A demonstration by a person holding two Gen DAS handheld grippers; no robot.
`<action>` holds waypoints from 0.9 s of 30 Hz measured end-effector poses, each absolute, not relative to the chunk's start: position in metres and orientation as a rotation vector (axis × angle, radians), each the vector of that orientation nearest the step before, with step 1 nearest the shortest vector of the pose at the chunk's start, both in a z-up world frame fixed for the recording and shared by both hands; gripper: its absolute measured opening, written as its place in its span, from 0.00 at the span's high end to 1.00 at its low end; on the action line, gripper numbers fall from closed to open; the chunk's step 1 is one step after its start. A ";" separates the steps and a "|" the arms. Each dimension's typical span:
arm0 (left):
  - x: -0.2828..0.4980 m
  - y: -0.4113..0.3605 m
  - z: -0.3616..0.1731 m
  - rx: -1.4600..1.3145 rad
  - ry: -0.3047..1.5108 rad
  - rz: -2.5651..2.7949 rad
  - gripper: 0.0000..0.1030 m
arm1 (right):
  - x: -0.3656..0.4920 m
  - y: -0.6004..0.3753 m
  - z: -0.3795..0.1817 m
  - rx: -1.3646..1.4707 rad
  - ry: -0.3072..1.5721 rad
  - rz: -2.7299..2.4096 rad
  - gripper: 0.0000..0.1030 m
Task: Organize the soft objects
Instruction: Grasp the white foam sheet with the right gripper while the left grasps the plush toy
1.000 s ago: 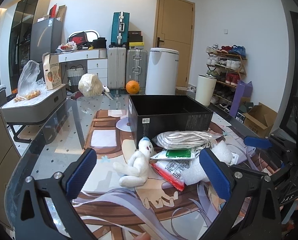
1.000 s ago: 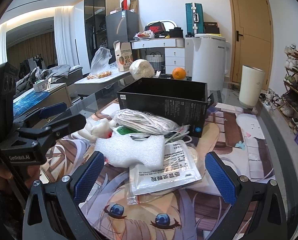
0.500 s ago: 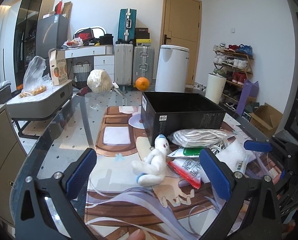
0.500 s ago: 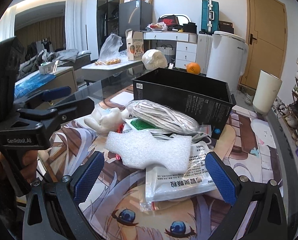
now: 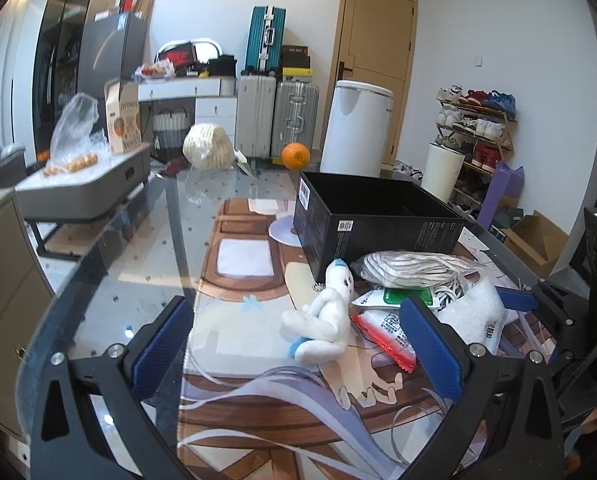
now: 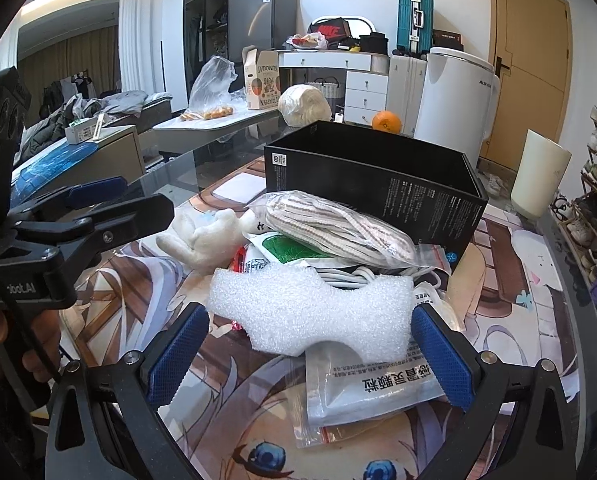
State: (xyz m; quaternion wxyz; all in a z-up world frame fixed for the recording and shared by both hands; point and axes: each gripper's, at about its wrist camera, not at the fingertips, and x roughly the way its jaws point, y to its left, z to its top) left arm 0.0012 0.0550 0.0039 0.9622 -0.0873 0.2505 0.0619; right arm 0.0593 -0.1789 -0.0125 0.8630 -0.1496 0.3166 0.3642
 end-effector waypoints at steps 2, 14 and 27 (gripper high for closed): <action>0.002 0.058 0.002 -0.195 0.512 0.125 0.00 | 0.062 -0.177 -0.013 -0.309 0.669 0.758 0.01; 0.001 0.051 0.000 -0.157 0.498 0.117 0.00 | 0.057 -0.187 -0.007 -0.289 0.625 0.741 0.10; 0.012 0.047 -0.005 -0.137 0.559 0.116 0.00 | 0.057 -0.228 0.013 -0.224 0.592 0.735 0.11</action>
